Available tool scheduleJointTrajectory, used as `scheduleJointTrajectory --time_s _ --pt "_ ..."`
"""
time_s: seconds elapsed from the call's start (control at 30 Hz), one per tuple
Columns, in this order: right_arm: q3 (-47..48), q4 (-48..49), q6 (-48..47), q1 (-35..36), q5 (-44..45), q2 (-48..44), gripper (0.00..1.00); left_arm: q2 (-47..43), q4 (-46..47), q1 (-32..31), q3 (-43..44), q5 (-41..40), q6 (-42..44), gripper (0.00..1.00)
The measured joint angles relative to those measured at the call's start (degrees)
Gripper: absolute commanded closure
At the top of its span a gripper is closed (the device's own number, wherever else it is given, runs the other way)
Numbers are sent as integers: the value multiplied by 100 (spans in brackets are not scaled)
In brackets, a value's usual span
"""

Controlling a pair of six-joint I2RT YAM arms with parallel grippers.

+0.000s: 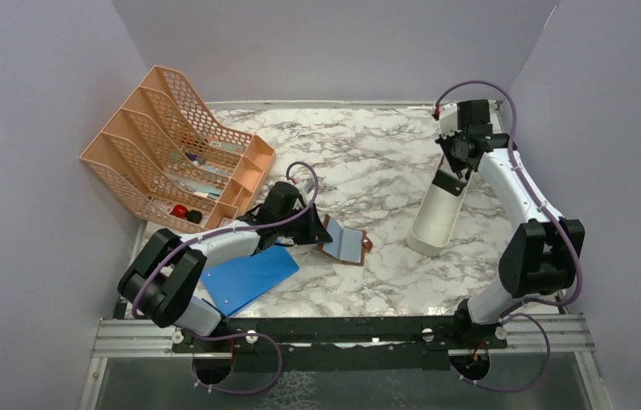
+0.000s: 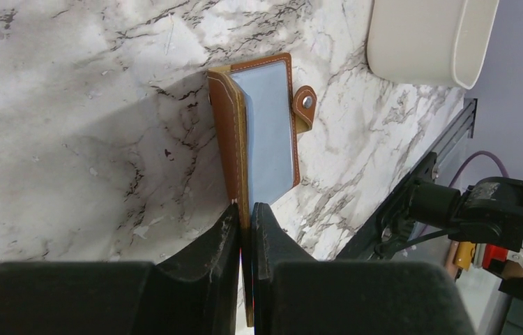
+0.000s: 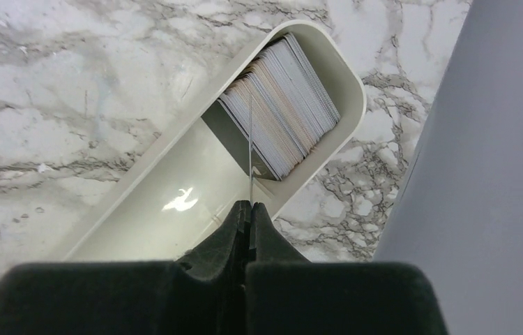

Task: Put the credit cards into the card holder
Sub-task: Pick up the credit card from the storage box.

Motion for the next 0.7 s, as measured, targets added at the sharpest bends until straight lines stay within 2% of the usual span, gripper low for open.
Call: scheduleJointTrajectory --time_s 0.37,0.53,0.7 --pt "190 -205 1287 -4 -949 -726 99 11 782 0 -348 186 -474 88" --pt "74 37 1775 -4 -2155 -1019 99 35 1143 0 -529 186 -581 88" --pt "-446 494 2385 74 -3567 -1126 99 90 1366 0 -616 179 -673 88"
